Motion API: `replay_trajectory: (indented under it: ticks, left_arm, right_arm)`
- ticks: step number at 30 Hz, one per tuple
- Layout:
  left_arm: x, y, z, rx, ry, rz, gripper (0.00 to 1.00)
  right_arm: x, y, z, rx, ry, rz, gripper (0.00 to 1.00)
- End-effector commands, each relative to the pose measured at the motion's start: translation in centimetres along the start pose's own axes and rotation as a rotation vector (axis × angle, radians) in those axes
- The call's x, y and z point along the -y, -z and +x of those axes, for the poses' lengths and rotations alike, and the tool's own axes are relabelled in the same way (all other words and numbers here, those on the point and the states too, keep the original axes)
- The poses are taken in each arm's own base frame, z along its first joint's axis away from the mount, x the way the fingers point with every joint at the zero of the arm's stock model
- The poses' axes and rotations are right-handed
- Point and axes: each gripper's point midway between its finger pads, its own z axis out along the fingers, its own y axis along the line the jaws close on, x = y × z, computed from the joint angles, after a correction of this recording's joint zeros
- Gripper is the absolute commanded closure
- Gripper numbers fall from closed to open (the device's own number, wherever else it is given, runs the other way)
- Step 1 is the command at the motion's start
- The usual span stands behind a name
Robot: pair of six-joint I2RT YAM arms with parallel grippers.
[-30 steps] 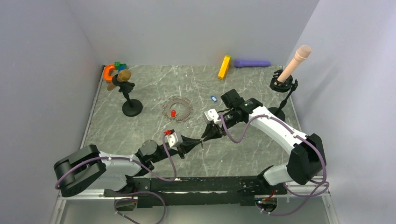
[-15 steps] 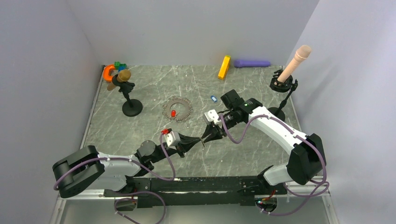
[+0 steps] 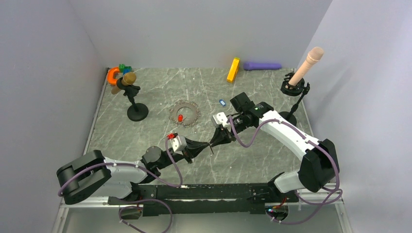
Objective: Put the keys on the keyring
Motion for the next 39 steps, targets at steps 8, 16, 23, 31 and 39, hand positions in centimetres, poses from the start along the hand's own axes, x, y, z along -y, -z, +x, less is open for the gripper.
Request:
replay_trajectory:
  ticks: [8, 16, 23, 31, 39]
  left_arm:
    - [1.01, -0.40, -1.18, 0.054, 0.015, 0.055, 1.00]
    - [0.92, -0.53, -1.12, 0.055, 0.017, 0.053, 1.00]
    - [0.96, -0.67, -1.21, 0.062, 0.020, 0.056, 1.00]
    - [1.04, -0.72, -1.38, 0.065, 0.021, 0.060, 1.00]
    - [1.34, -0.68, -1.13, 0.051, 0.022, 0.076, 0.97]
  right_arm:
    - [-0.02, 0.88, -1.74, 0.076, 0.042, 0.012, 0.81]
    - [-0.36, 0.71, -1.90, 0.100, 0.035, -0.006, 0.82]
    - [-0.35, 0.46, -1.77, 0.101, 0.032, -0.012, 0.86]
    - [-0.20, 0.29, -1.13, 0.083, 0.034, -0.005, 0.90]
    - [-0.61, 0.12, -1.44, 0.089, 0.049, -0.025, 1.00]
